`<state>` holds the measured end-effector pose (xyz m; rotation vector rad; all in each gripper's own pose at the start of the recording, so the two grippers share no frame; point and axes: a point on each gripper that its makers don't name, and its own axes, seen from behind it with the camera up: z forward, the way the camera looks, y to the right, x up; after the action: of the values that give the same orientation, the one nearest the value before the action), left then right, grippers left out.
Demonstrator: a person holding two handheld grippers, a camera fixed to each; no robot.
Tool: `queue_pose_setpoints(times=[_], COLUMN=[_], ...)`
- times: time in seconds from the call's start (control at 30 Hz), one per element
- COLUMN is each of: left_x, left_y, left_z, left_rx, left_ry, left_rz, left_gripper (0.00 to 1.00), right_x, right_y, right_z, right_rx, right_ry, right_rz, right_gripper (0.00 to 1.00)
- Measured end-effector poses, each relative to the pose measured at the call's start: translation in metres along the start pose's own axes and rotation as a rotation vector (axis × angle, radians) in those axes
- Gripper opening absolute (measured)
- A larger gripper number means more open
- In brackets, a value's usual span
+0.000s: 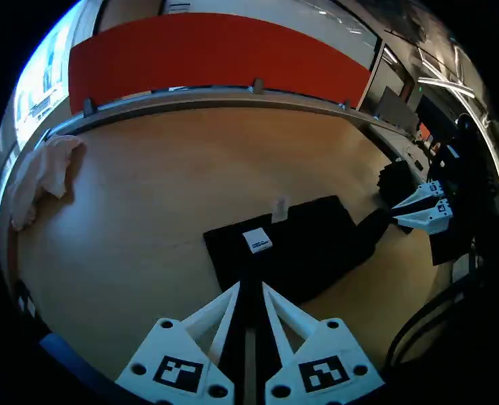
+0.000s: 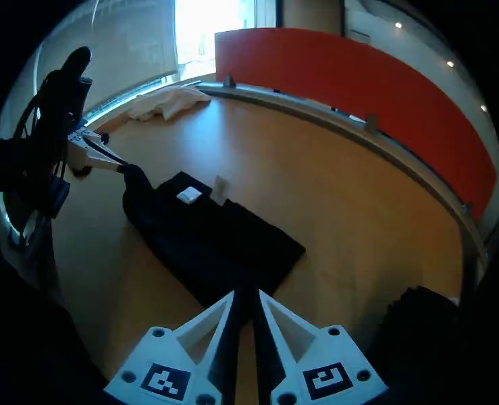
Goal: Fold towel
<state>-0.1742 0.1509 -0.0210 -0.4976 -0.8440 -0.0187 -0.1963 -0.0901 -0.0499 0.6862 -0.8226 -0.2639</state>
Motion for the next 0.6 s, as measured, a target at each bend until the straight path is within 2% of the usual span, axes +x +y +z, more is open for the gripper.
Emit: queue_pose_setpoints(times=[0.27,0.6], left_x=[-0.001,0.001], left_y=[-0.008,-0.016], left_z=[0.019,0.032], left_rx=[0.005,0.01], left_ry=[-0.02,-0.031], left_rz=[0.003,-0.012], left_gripper=[0.07,0.07], right_x=[0.0,0.004], right_y=[0.008,0.019], right_z=[0.016,0.028], right_rx=[-0.004,-0.005], right_ry=[-0.016,-0.029], right_rz=[0.012,0.029], right_gripper=[0.11,0.11])
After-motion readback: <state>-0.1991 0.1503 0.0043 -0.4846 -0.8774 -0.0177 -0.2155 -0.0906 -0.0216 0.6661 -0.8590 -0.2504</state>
